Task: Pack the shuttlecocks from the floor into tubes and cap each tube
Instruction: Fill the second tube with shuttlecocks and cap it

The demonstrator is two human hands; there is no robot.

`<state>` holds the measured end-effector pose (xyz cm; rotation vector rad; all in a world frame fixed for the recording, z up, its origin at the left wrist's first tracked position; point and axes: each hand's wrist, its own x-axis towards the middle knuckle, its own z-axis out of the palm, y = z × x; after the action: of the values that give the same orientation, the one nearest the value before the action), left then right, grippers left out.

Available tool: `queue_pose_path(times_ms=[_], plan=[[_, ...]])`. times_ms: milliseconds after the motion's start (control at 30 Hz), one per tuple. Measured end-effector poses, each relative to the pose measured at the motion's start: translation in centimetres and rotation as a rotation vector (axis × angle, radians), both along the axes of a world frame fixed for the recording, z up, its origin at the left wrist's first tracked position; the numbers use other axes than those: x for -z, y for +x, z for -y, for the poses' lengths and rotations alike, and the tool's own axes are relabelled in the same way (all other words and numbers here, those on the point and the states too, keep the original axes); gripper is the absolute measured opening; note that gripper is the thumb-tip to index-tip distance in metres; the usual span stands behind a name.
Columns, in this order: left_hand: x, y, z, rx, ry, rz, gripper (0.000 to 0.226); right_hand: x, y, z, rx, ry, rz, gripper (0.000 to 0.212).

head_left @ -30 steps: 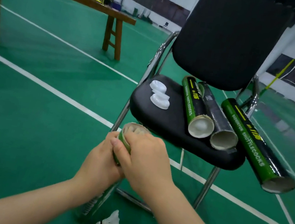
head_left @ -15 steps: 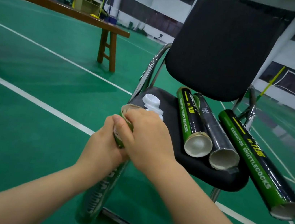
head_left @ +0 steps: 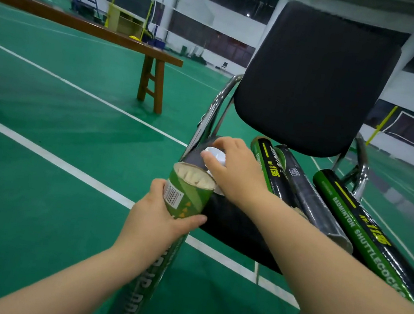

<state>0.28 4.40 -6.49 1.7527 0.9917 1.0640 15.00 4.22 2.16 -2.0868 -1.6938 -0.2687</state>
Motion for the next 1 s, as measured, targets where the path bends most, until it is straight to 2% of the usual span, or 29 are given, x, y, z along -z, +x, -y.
queue_pose_path(times_ms=[167, 333, 400, 500, 633, 700, 767, 833, 1000], plan=[[-0.2, 0.5, -0.1, 0.001, 0.002, -0.020, 0.057, 1.4, 2.0, -2.9, 0.244, -0.209, -0.081, 0.060], [0.2, 0.5, -0.2, 0.010, -0.025, -0.004, 0.058, 3.2, 2.1, -4.0, 0.376, -0.277, -0.255, 0.074], [0.3, 0.5, -0.3, 0.011, -0.028, -0.008, 0.059, 3.8, 2.1, -4.3, 0.407, -0.255, -0.273, 0.067], [0.4, 0.4, -0.3, 0.013, -0.024, -0.014, 0.058, 3.5, 2.1, -4.1, 0.412, -0.167, -0.216, 0.040], [0.3, 0.3, -0.2, 0.012, -0.028, -0.009, 0.058, 2.1, 1.5, -2.6, 0.300, -0.095, 0.120, 0.022], [0.4, 0.3, 0.1, 0.005, -0.034, 0.004, 0.057, 1.4, 1.0, -1.8, 0.295, -0.005, 0.148, 0.020], [0.4, 0.1, 0.5, 0.005, -0.036, 0.010, 0.057, 0.4, 0.3, -1.0, 0.280, 0.162, -0.063, 0.022], [0.6, -0.3, 1.0, 0.010, -0.033, 0.008, 0.056, -0.4, -0.9, 0.2, 0.179, 0.322, -0.310, 0.018], [1.3, -1.8, 2.6, -0.001, -0.040, 0.025, 0.054, 1.4, -5.3, 4.0, -0.061, 0.334, -0.528, 0.019]])
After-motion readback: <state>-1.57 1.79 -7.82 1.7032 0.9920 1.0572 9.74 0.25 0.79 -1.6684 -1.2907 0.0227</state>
